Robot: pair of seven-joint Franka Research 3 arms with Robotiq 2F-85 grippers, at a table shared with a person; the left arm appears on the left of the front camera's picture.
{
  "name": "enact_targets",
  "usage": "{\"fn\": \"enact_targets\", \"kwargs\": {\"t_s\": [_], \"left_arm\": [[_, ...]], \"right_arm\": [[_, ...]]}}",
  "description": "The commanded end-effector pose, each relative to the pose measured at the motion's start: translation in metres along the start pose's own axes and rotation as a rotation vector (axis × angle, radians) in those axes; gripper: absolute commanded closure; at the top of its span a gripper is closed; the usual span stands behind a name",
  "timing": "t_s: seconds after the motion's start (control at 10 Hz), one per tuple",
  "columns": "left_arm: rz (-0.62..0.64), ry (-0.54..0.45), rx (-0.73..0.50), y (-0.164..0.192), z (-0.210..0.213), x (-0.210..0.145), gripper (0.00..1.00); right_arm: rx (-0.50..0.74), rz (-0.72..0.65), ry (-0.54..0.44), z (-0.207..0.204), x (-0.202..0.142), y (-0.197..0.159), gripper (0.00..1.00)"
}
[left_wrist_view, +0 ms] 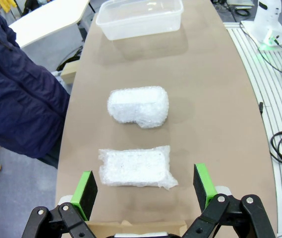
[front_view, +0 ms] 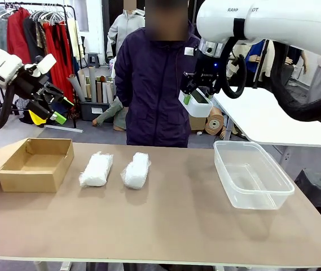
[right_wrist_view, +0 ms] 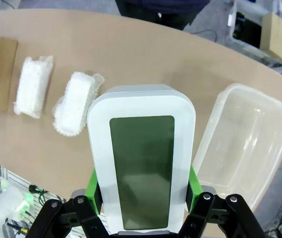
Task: Separate and place wrapped and unwrapped clocks.
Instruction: Pick up the Digital clock indicated by the person, then if the picked Digital clock is wrapped, place it in the Package Box ; if not, place it in the Organizing box.
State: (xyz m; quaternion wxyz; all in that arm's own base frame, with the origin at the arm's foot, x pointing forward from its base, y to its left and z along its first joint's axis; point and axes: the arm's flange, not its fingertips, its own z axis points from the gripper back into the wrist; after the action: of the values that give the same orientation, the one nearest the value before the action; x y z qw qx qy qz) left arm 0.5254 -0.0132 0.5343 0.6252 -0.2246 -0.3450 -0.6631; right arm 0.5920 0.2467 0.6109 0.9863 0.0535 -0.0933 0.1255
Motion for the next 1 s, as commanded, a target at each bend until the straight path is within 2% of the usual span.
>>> {"fn": "enact_targets", "kwargs": {"t_s": [0.0, 0.9], "left_arm": [[-0.003, -0.004, 0.004, 0.0001, 0.0016, 0.0009, 0.00], [-0.003, -0.004, 0.004, 0.0001, 0.0016, 0.0009, 0.00]], "right_arm": [[0.005, -0.005, 0.002, -0.0007, 0.0005, -0.0018, 1.00], [0.005, -0.005, 0.002, -0.0007, 0.0005, -0.0018, 1.00]]}}
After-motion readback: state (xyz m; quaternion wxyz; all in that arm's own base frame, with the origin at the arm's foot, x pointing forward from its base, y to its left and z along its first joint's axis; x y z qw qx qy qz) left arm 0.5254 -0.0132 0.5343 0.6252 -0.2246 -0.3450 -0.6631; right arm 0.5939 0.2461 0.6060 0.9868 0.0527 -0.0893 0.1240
